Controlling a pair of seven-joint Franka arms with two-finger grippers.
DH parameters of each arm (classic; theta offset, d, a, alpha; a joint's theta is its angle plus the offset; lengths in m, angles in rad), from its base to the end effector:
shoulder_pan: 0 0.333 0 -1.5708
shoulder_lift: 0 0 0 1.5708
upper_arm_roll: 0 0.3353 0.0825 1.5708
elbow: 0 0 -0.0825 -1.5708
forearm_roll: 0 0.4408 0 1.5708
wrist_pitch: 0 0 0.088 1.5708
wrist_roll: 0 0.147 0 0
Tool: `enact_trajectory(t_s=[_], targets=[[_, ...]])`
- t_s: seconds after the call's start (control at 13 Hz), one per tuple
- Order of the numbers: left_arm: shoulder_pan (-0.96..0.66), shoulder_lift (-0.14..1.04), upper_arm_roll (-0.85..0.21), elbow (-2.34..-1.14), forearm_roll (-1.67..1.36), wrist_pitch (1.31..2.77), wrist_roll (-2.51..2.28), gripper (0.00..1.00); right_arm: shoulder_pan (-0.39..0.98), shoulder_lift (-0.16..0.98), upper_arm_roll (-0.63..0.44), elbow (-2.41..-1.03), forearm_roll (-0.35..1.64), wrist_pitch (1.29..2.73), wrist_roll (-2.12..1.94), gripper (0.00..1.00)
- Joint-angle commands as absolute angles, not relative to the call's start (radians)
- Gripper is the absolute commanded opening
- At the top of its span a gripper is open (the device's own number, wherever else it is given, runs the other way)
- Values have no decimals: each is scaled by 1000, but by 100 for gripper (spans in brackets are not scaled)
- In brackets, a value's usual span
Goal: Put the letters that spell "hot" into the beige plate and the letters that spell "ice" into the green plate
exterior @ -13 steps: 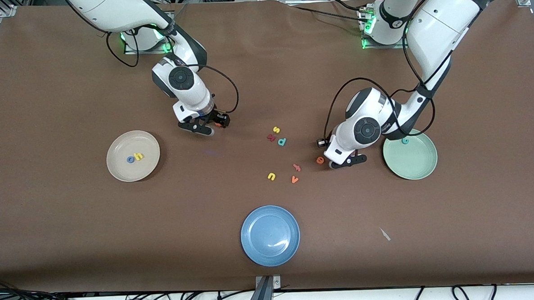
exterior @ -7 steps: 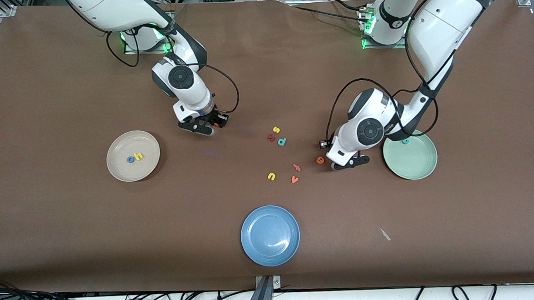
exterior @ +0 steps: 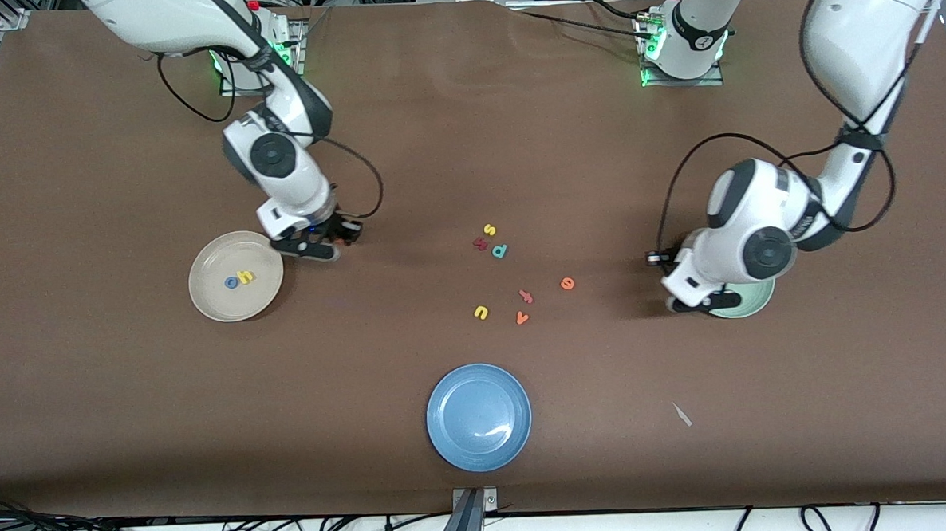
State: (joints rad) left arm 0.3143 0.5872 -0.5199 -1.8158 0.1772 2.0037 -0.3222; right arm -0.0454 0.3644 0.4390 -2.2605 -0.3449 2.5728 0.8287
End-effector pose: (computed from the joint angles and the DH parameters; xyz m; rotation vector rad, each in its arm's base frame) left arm 0.6397 -0.1131 0.1699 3.0425 0.0672 -0.5198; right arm 0.5248 0.2317 0.1433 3.1055 -0.2613 0.0308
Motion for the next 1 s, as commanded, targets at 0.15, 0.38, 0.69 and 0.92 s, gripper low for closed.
enact_trajectory(t_s=[0.15, 0.38, 0.69, 0.92], targets=[[397, 632, -528, -1845, 319, 1990, -218, 0, -181, 255, 443, -2273, -353, 2494, 522, 3], [406, 635, -529, -1845, 322, 1990, -218, 54, -250, 261, 440, -2275, -350, 2493, 402, 22], [399, 614, -548, -1819, 305, 1985, -236, 100, -250, 249, 414, -2272, -347, 2490, 403, 100], [384, 614, -612, -1751, 200, 1976, -389, 100, -249, 209, 417, -2193, -234, 2345, 407, 100]])
